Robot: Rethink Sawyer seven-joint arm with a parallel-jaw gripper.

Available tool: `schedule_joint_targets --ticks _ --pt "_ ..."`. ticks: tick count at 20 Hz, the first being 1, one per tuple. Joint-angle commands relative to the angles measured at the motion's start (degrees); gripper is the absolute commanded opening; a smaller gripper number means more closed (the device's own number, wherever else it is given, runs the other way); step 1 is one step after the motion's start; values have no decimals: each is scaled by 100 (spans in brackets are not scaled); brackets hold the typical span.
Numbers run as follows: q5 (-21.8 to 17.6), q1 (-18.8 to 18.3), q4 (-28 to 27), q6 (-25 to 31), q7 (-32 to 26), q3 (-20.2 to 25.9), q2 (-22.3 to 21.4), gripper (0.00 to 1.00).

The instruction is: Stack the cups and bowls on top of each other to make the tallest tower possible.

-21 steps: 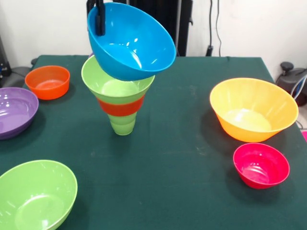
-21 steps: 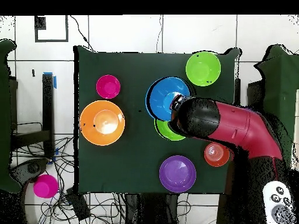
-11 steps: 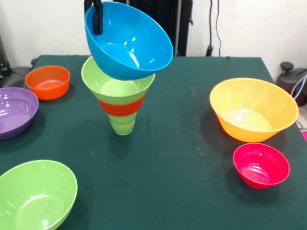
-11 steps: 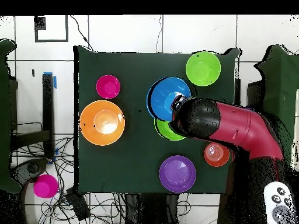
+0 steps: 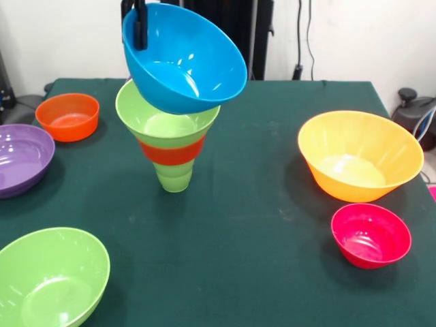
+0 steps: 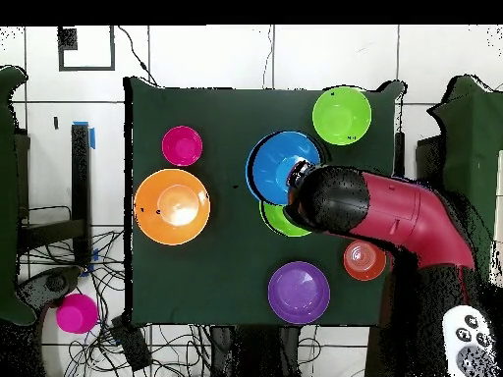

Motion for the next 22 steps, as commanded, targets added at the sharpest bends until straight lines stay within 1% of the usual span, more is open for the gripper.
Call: schedule_joint_targets --ticks 1,12,19,22 --pt "-235 0 553 -282 -558 530 120 0" --pt "-309 -1 727 -542 -516 522 91 0" --pt "-370 33 531 -459 -566 520 167 0" --pt "-384 22 538 -529 -562 534 202 0"
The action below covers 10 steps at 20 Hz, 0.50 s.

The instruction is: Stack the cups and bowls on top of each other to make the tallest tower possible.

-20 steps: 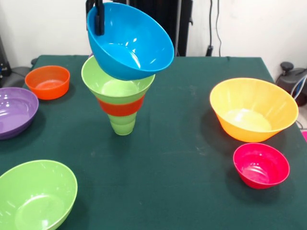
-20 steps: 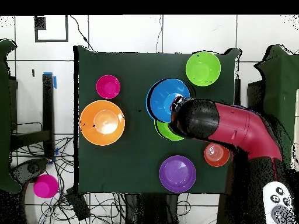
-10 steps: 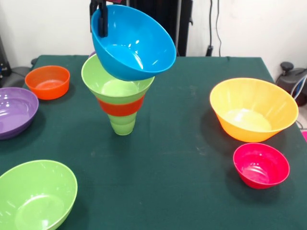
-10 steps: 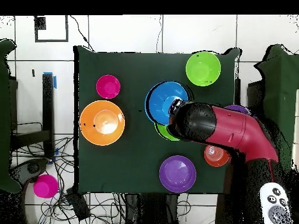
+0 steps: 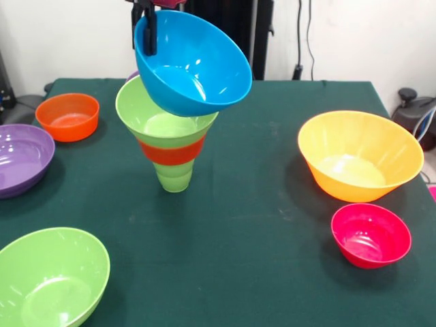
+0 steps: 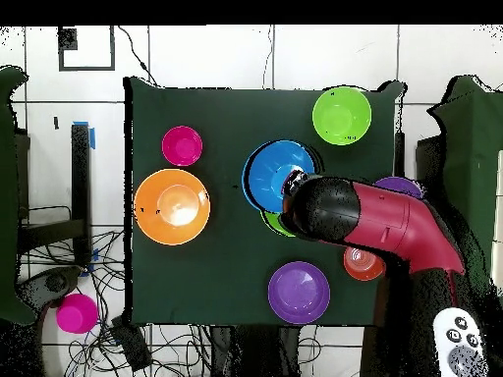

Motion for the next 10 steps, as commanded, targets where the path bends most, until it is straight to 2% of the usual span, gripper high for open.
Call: schedule_joint_targets --ticks 1,10 --pt "-351 17 253 -332 -555 541 212 0" --pt "-385 28 250 -315 -537 506 227 0"
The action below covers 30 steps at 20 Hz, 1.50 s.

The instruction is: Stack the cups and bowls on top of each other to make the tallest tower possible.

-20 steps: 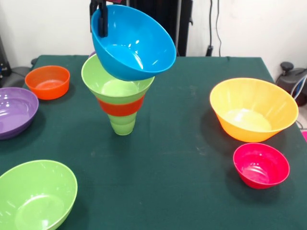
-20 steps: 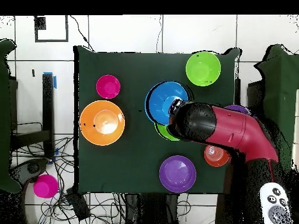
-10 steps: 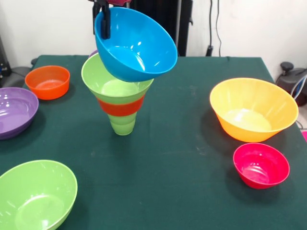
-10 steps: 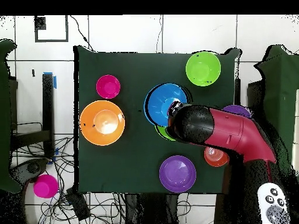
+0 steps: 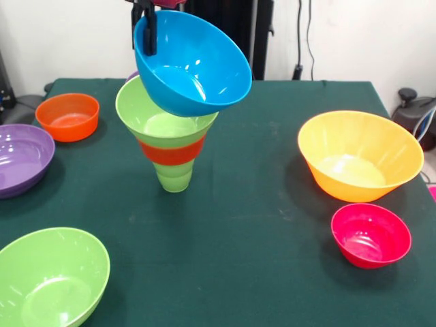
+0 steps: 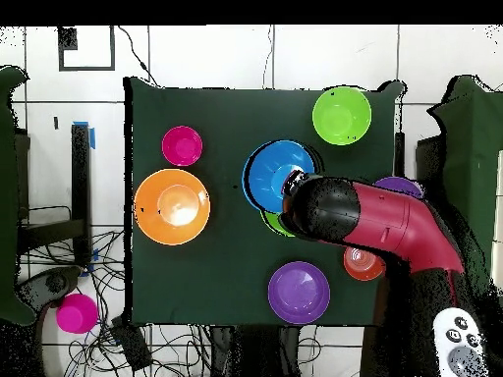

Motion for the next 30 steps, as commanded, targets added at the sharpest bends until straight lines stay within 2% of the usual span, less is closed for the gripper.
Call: schedule_joint_targets --ticks 1,24,30 --pt "-381 27 246 -302 -542 506 229 0" --pt "-349 -62 431 -740 -463 541 327 0" --pt "-337 -50 452 -705 -474 516 309 0"
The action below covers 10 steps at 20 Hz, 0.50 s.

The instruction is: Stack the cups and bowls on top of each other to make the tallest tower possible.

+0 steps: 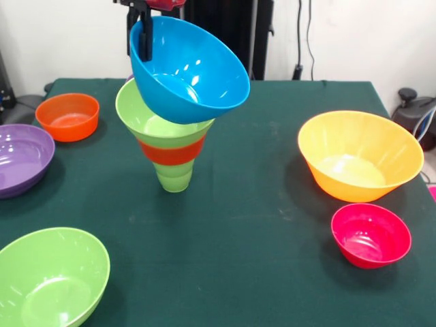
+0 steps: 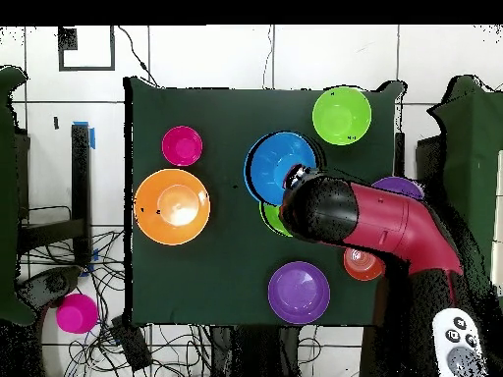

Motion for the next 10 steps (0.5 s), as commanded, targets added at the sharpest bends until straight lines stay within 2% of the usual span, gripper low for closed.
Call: schedule_joint_targets --ticks 1,10 --pt "-333 -51 421 -217 -472 517 311 0" --pt "-321 -11 453 -185 -409 475 277 0"
